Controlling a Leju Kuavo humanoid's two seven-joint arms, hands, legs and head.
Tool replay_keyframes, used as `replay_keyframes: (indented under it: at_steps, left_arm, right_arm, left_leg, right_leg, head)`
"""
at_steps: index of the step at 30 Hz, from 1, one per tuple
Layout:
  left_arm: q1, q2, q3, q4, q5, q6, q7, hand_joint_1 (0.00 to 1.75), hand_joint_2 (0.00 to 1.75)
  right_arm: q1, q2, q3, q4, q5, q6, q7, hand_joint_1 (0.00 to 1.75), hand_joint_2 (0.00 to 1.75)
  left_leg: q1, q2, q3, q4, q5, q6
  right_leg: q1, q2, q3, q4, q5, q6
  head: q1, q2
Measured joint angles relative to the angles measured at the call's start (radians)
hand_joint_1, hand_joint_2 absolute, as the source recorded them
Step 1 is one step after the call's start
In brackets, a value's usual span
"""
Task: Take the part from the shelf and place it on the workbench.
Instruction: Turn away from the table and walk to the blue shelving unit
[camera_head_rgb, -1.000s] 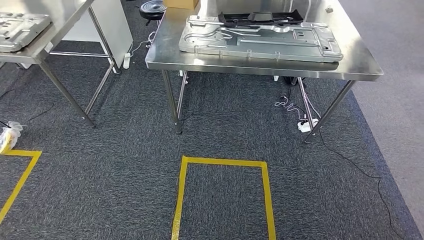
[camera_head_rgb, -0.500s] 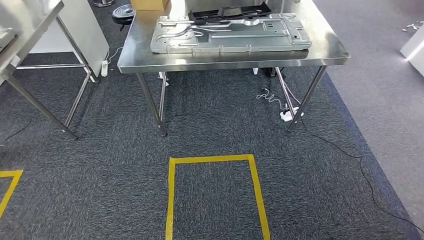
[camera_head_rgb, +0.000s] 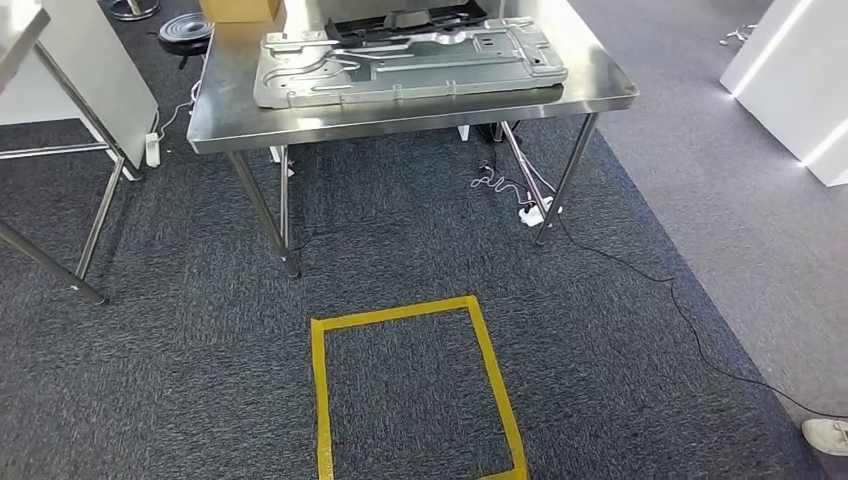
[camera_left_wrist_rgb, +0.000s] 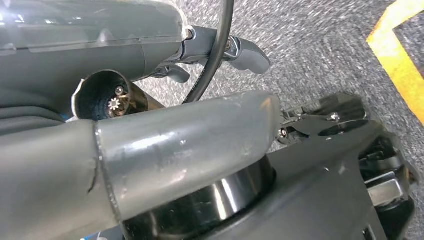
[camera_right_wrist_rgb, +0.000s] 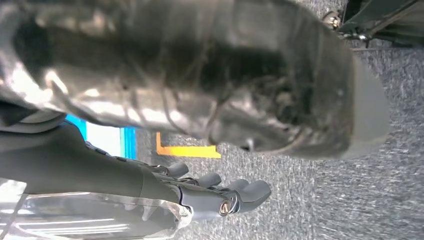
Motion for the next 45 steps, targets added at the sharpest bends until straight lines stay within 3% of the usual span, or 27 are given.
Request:
replay_keyframes:
  at_steps: [2, 4, 6, 9, 11, 12, 13, 14, 16, 18, 19, 20, 22, 24, 26, 27, 28, 30, 32, 33, 35, 37, 39, 41, 42, 43, 45]
  left_arm:
    - [-0.001, 0.0, 0.0, 0.0, 0.0, 0.001, 0.0, 0.0, 0.0]
    - [-0.003, 0.0, -0.001, 0.0, 0.001, 0.002, 0.001, 0.0, 0.0]
    - [-0.006, 0.0, -0.002, 0.0, 0.001, 0.003, 0.002, 0.0, 0.0]
    - [-0.004, 0.0, -0.005, 0.0, 0.002, 0.003, 0.003, 0.0, 0.0]
    - [0.0, 0.0, -0.006, 0.0, 0.002, 0.003, 0.004, 0.0, 0.0]
    - [0.001, 0.0, -0.007, 0.0, 0.003, 0.003, 0.004, 0.0, 0.0]
    - [0.002, 0.0, -0.007, 0.0, 0.003, 0.003, 0.005, 0.0, 0.0]
    - [0.002, 0.0, -0.007, 0.0, 0.003, 0.003, 0.005, 0.0, 0.0]
    - [0.001, 0.0, -0.008, 0.0, 0.003, 0.003, 0.005, 0.0, 0.0]
    - [-0.001, 0.0, -0.008, 0.0, 0.003, 0.004, 0.005, 0.0, 0.0]
    - [-0.002, 0.0, -0.009, 0.0, 0.003, 0.004, 0.005, 0.0, 0.0]
    - [-0.003, -0.001, -0.009, 0.0, 0.003, 0.005, 0.005, 0.0, 0.0]
    - [-0.004, -0.002, -0.009, 0.0, 0.003, 0.006, 0.004, 0.0, 0.0]
    - [-0.002, -0.002, -0.009, 0.0, 0.003, 0.006, 0.003, 0.0, 0.0]
    - [0.001, -0.002, -0.009, 0.0, 0.003, 0.006, 0.003, 0.0, 0.0]
    - [0.001, -0.002, -0.009, 0.0, 0.003, 0.006, 0.003, 0.0, 0.0]
    - [0.0, -0.003, -0.01, 0.0, 0.003, 0.006, 0.003, 0.0, 0.0]
    - [-0.001, -0.004, -0.01, 0.0, 0.003, 0.007, 0.003, 0.0, 0.0]
    - [-0.002, -0.005, -0.01, 0.0, 0.003, 0.008, 0.003, 0.0, 0.0]
    - [-0.003, -0.006, -0.01, 0.0, 0.003, 0.008, 0.003, 0.0, 0.0]
    - [-0.006, -0.007, -0.01, 0.0, 0.004, 0.009, 0.003, 0.0, 0.0]
    - [-0.009, -0.007, -0.01, 0.0, 0.005, 0.009, 0.002, 0.0, 0.0]
    - [-0.008, -0.007, -0.01, 0.0, 0.009, 0.009, 0.002, 0.0, 0.0]
    - [-0.005, -0.007, -0.01, 0.0, 0.013, 0.008, 0.002, 0.0, 0.0]
    - [-0.003, -0.007, -0.01, 0.0, 0.014, 0.007, 0.002, 0.0, 0.0]
    - [-0.003, -0.007, -0.011, 0.0, 0.014, 0.006, 0.003, 0.0, 0.0]
    - [-0.002, -0.007, -0.011, 0.0, 0.014, 0.006, 0.003, 0.0, 0.0]
  right_arm:
    - [-0.002, 0.0, -0.003, 0.0, -0.004, -0.002, 0.003, 0.0, 0.0]
    - [-0.002, 0.0, -0.007, 0.001, -0.009, -0.004, 0.011, 0.0, 0.0]
    - [-0.001, 0.001, -0.013, 0.002, -0.011, -0.005, 0.018, 0.0, 0.0]
    - [-0.003, 0.002, -0.018, 0.002, -0.012, -0.006, 0.024, 0.0, 0.0]
    - [-0.003, 0.002, -0.02, 0.002, -0.012, -0.004, 0.029, 0.0, 0.0]
    - [-0.002, 0.002, -0.021, 0.002, -0.012, -0.003, 0.032, 0.0, 0.0]
    - [-0.002, 0.002, -0.022, 0.002, -0.012, -0.001, 0.035, 0.0, 0.0]
    - [-0.001, 0.003, -0.023, 0.002, -0.012, 0.0, 0.037, 0.0, 0.0]
    - [-0.002, 0.005, -0.026, 0.002, -0.013, 0.0, 0.04, 0.0, 0.0]
    - [-0.002, 0.006, -0.027, 0.002, -0.014, 0.0, 0.041, 0.0, 0.0]
    - [-0.001, 0.007, -0.028, 0.003, -0.014, 0.0, 0.041, 0.0, 0.0]
    - [0.001, 0.007, -0.028, 0.003, -0.014, 0.0, 0.042, 0.0, 0.0]
    - [0.003, 0.007, -0.029, 0.003, -0.014, 0.0, 0.042, 0.0, 0.0]
    - [0.001, 0.007, -0.031, 0.003, -0.014, 0.0, 0.043, 0.0, 0.0]
    - [0.0, 0.008, -0.033, 0.003, -0.015, 0.0, 0.043, 0.0, 0.0]
    - [0.0, 0.008, -0.034, 0.003, -0.016, 0.0, 0.043, 0.0, 0.0]
    - [0.001, 0.008, -0.035, 0.003, -0.016, 0.0, 0.043, 0.0, 0.0]
    - [0.001, 0.008, -0.037, 0.003, -0.016, 0.0, 0.044, 0.0, 0.0]
    - [-0.001, 0.008, -0.039, 0.003, -0.017, 0.0, 0.044, 0.0, 0.0]
    - [-0.001, 0.008, -0.04, 0.003, -0.017, 0.0, 0.044, 0.0, 0.0]
    - [0.0, 0.008, -0.042, 0.003, -0.017, 0.0, 0.044, 0.0, 0.0]
    - [0.0, 0.008, -0.043, 0.003, -0.016, 0.0, 0.045, 0.0, 0.0]
    - [-0.002, 0.009, -0.043, 0.003, -0.016, 0.0, 0.046, 0.0, 0.0]
    - [-0.002, 0.009, -0.043, 0.003, -0.016, 0.0, 0.047, 0.0, 0.0]
    - [-0.002, 0.009, -0.043, 0.003, -0.016, 0.0, 0.047, 0.0, 0.0]
    - [-0.002, 0.009, -0.044, 0.003, -0.016, 0.0, 0.048, 0.0, 0.0]
    - [-0.001, 0.009, -0.044, 0.003, -0.015, 0.0, 0.049, 0.0, 0.0]
  left_leg:
    - [-0.005, 0.013, 0.001, 0.005, -0.006, -0.01]
    - [-0.006, 0.026, 0.004, 0.005, -0.008, -0.02]
    - [-0.002, 0.011, -0.001, 0.023, -0.026, -0.031]
    - [0.005, -0.049, -0.07, 0.179, -0.12, -0.042]
    - [0.007, -0.059, -0.118, 0.283, -0.156, -0.044]
    - [0.007, -0.06, -0.121, 0.287, -0.144, -0.044]
    - [0.008, -0.062, -0.105, 0.253, -0.115, -0.042]
    - [0.009, -0.072, -0.074, 0.188, -0.075, -0.04]
    - [0.01, -0.108, -0.019, 0.064, -0.025, -0.032]
    - [0.007, -0.125, -0.006, 0.022, -0.019, -0.025]
    - [0.006, -0.117, -0.005, 0.019, -0.015, -0.021]
    - [0.007, -0.108, -0.004, 0.014, -0.01, -0.014]
    - [0.01, -0.088, -0.001, 0.003, 0.002, 0.002]
    - [0.009, -0.065, -0.004, -0.001, 0.007, 0.011]
    - [0.007, -0.04, -0.007, 0.0, 0.007, 0.011]
    - [0.007, -0.028, -0.008, 0.0, 0.006, 0.01]
    - [0.007, -0.017, -0.007, 0.0, 0.005, 0.009]
    - [0.006, 0.0, -0.003, 0.001, 0.001, 0.003]
    - [0.002, 0.015, 0.001, 0.004, -0.005, -0.008]
    - [0.0, 0.022, 0.003, 0.005, -0.008, -0.014]
    - [-0.001, 0.032, 0.007, 0.005, -0.013, -0.025]
    - [0.003, 0.001, -0.002, 0.036, -0.04, -0.036]
    - [0.007, -0.046, -0.046, 0.142, -0.105, -0.043]
    - [0.009, -0.06, -0.105, 0.268, -0.155, -0.045]
    - [0.009, -0.061, -0.119, 0.294, -0.153, -0.045]
    - [0.009, -0.061, -0.114, 0.277, -0.13, -0.045]
    - [0.011, -0.082, -0.063, 0.155, -0.054, -0.04]
  right_leg:
    - [0.007, -0.018, 0.033, -0.07, 0.016, -0.012]
    - [0.01, -0.003, 0.03, -0.074, 0.018, -0.024]
    - [0.006, 0.012, 0.028, -0.079, 0.023, -0.037]
    - [0.003, 0.035, 0.021, -0.083, 0.031, -0.053]
    - [0.004, 0.057, 0.016, -0.08, 0.034, -0.055]
    - [0.004, 0.069, 0.014, -0.077, 0.034, -0.055]
    - [0.004, 0.081, 0.013, -0.074, 0.034, -0.054]
    - [0.004, 0.093, 0.013, -0.072, 0.034, -0.053]
    - [0.006, 0.114, 0.009, -0.066, 0.036, -0.044]
    - [0.005, 0.131, 0.003, -0.065, 0.04, -0.03]
    - [0.004, 0.138, 0.0, -0.068, 0.044, -0.022]
    - [0.003, 0.135, -0.001, -0.067, 0.045, -0.016]
    - [0.004, 0.099, -0.018, -0.033, 0.018, -0.007]
    - [0.004, 0.057, -0.067, 0.074, -0.048, 0.001]
    - [0.001, 0.046, -0.116, 0.185, -0.093, 0.008]
    - [-0.001, 0.044, -0.119, 0.197, -0.089, 0.011]
    - [-0.003, 0.039, -0.102, 0.171, -0.068, 0.012]
    - [-0.003, 0.012, -0.026, 0.037, -0.008, 0.008]
    - [0.003, -0.012, 0.025, -0.062, 0.021, -0.005]
    - [0.007, -0.015, 0.031, -0.077, 0.022, -0.012]
    - [0.008, 0.003, 0.028, -0.078, 0.024, -0.024]
    - [0.003, 0.018, 0.029, -0.085, 0.03, -0.037]
    - [0.001, 0.035, 0.028, -0.088, 0.034, -0.047]
    - [0.003, 0.056, 0.024, -0.086, 0.035, -0.05]
    - [0.003, 0.068, 0.023, -0.084, 0.035, -0.051]
    - [0.003, 0.08, 0.023, -0.082, 0.035, -0.05]
    - [0.002, 0.104, 0.023, -0.075, 0.033, -0.047]
  head:
    - [0.0, 0.0]
    - [-0.001, 0.0]
    - [-0.001, 0.0]
    - [-0.001, 0.0]
    - [-0.001, 0.0]
    - [-0.001, 0.0]
    - [-0.001, 0.0]
    - [-0.001, 0.0]
    - [-0.001, 0.0]
    - [-0.001, 0.0]
    - [-0.001, 0.0]
    - [-0.001, 0.0]
    - [0.001, 0.0]
    - [0.002, 0.0]
    - [0.001, 0.0]
    - [0.001, 0.0]
    - [0.002, 0.0]
    - [0.002, 0.0]
    - [0.001, 0.0]
    - [0.001, 0.0]
    - [0.001, 0.0]
    - [0.001, 0.0]
    - [0.0, 0.0]
    - [0.0, 0.0]
    - [0.0, 0.0]
    - [0.0, 0.0]
    - [0.001, 0.0]
